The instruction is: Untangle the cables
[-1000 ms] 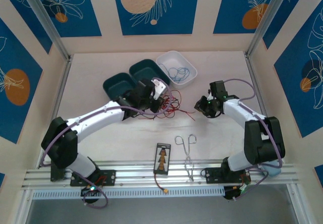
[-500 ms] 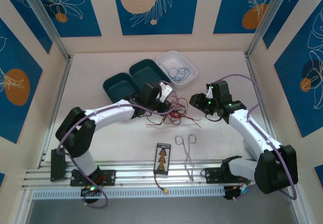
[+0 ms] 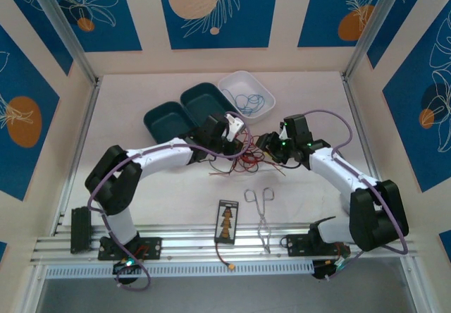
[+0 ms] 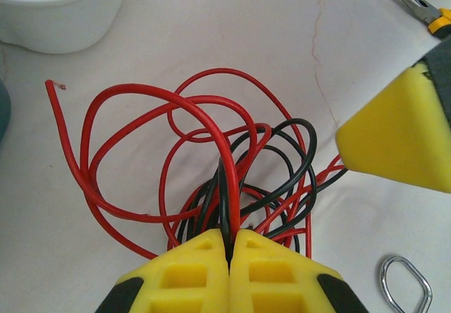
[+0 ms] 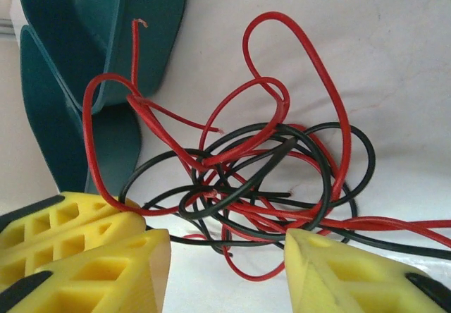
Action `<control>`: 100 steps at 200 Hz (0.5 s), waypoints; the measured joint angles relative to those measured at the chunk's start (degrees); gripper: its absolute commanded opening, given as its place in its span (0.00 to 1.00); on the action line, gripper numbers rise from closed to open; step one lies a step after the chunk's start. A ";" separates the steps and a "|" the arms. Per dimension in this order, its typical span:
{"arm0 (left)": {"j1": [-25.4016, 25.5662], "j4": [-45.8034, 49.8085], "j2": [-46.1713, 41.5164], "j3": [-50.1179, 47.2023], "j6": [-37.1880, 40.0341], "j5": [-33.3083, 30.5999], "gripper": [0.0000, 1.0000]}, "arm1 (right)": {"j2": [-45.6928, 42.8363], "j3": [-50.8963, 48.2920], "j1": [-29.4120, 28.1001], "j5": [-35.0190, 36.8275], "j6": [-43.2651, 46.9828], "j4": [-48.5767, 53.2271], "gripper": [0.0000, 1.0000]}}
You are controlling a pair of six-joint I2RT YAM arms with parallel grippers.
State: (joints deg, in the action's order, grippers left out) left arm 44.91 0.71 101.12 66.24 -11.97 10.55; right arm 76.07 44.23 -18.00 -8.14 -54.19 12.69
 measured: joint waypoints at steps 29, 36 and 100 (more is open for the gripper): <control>0.00 -0.39 0.00 0.00 -0.02 0.26 0.01 | 1.81 0.00 0.00 -0.07 -1.16 -2.27 0.49; 0.00 -0.42 0.00 0.00 -0.02 0.42 0.01 | 2.40 0.00 0.00 -0.07 -1.46 -2.69 0.49; 0.00 -0.94 0.52 0.11 -0.17 1.07 0.01 | 7.43 0.28 0.00 -1.27 -2.62 -5.03 0.25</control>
State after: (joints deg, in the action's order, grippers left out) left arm 44.91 -0.23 101.65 66.35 -12.14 11.62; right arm 83.50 44.51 -18.00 -9.41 -56.82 7.66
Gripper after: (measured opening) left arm 0.040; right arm 0.319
